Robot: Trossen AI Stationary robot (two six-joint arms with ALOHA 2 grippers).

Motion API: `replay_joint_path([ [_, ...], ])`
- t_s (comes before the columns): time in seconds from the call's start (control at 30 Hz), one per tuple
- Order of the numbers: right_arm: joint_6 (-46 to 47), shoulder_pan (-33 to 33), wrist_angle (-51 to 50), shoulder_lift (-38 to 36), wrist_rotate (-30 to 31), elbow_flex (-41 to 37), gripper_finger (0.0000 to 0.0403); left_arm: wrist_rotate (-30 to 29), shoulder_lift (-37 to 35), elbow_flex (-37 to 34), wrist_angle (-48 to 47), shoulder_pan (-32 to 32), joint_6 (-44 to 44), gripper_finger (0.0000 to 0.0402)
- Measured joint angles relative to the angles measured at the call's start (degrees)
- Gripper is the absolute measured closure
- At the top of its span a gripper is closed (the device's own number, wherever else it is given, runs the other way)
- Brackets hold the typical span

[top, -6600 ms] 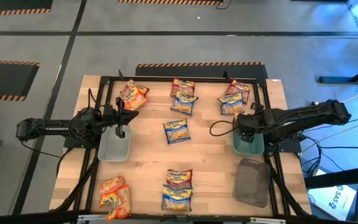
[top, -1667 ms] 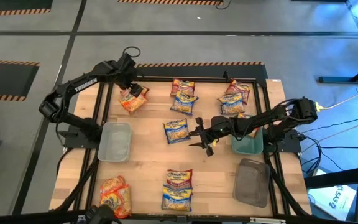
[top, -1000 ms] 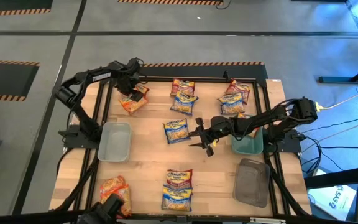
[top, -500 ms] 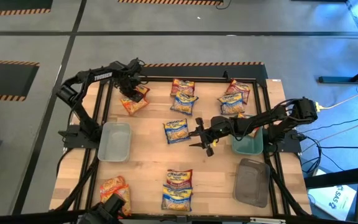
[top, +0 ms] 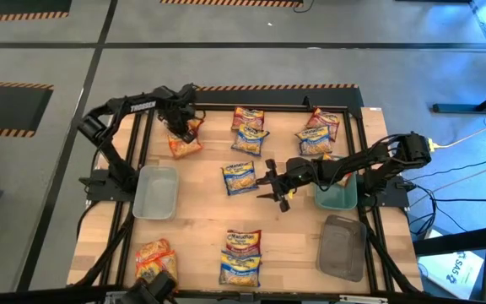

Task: Sort Maruchan noodles
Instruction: Put the orange noodle pack into the green bin

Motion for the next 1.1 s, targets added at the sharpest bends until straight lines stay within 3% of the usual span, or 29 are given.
replay_joint_path([
  [0.2, 0.0, 0.0, 0.2, 0.0, 0.7, 0.0, 0.0229, -5.7, -3.0, 0.0, 0.1, -7.3, -1.7, 0.0400],
  [0.5, 0.5, 0.0, 0.5, 0.0, 8.3, 0.0, 0.0229, -10.5, -11.7, 0.0, 1.0, -20.7, -7.5, 0.0401],
  [0.83, 19.3, 0.0, 1.4, 0.0, 9.2, 1.8, 0.0226, -16.5, -17.2, 0.0, 3.9, -36.3, -13.9, 0.0401],
  [0.97, 24.5, 0.0, 1.5, 0.0, 11.3, 3.1, 0.0199, -17.6, -18.1, 0.1, 7.7, -41.6, -15.3, 0.0401],
  [1.1, 29.1, 0.0, 1.5, 0.0, 16.4, 3.6, 0.0138, -18.2, -17.9, 0.0, 12.8, -45.9, -16.2, 0.0401],
])
